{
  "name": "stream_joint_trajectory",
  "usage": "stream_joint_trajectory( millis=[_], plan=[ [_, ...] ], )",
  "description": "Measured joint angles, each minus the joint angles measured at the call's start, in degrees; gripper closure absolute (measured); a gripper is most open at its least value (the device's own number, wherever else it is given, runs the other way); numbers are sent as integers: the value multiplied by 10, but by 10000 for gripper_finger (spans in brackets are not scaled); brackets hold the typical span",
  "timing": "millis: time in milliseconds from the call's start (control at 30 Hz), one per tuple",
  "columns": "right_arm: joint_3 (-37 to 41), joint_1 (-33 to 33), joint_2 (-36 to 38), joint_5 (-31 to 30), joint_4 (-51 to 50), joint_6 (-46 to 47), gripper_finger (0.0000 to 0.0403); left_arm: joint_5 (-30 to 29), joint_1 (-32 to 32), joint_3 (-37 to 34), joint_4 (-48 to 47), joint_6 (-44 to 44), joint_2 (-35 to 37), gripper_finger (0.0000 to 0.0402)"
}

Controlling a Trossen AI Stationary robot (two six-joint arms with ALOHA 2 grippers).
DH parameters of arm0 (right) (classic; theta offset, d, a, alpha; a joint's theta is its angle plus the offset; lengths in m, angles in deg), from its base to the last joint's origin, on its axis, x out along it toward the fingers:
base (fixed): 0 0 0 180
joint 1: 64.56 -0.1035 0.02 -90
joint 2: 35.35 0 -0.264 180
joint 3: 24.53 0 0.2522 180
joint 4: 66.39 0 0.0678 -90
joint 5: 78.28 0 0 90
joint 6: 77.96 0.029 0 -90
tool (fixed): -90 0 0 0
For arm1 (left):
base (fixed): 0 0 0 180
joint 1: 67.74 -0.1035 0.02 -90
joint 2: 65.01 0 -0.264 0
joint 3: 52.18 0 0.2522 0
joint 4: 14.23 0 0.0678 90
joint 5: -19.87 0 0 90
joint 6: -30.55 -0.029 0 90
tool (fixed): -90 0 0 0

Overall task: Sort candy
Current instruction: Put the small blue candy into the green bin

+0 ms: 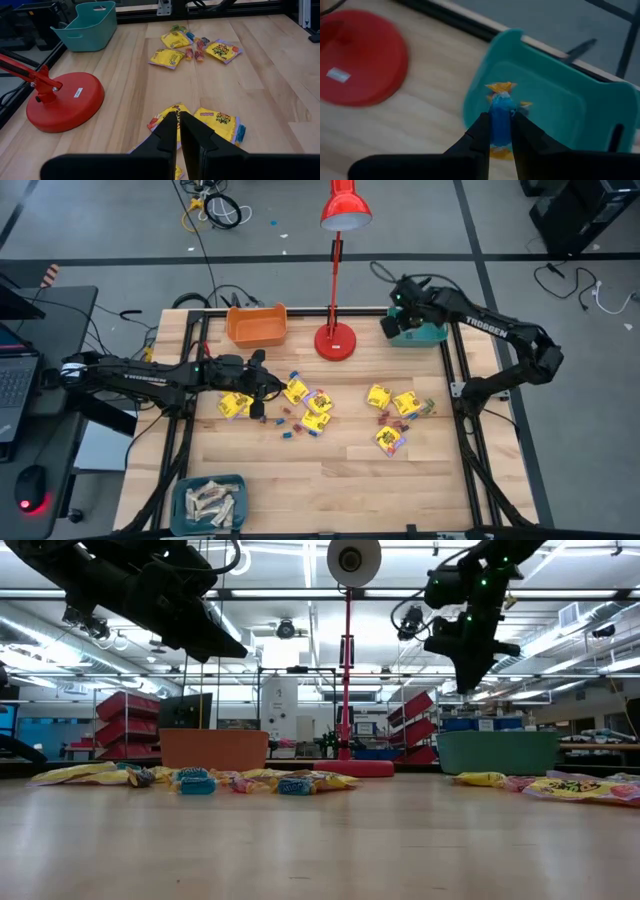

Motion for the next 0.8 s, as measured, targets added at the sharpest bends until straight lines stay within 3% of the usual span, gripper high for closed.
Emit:
stream_joint_trajectory(
  millis=[333, 800],
  plan=[
    [1, 75, 0, 0, 11, -9, 351, 0, 0, 0, 0, 0, 0, 378],
    [1, 77, 0, 1, 33, -6, 351, 0, 0, 0, 0, 0, 0, 378]
  ],
)
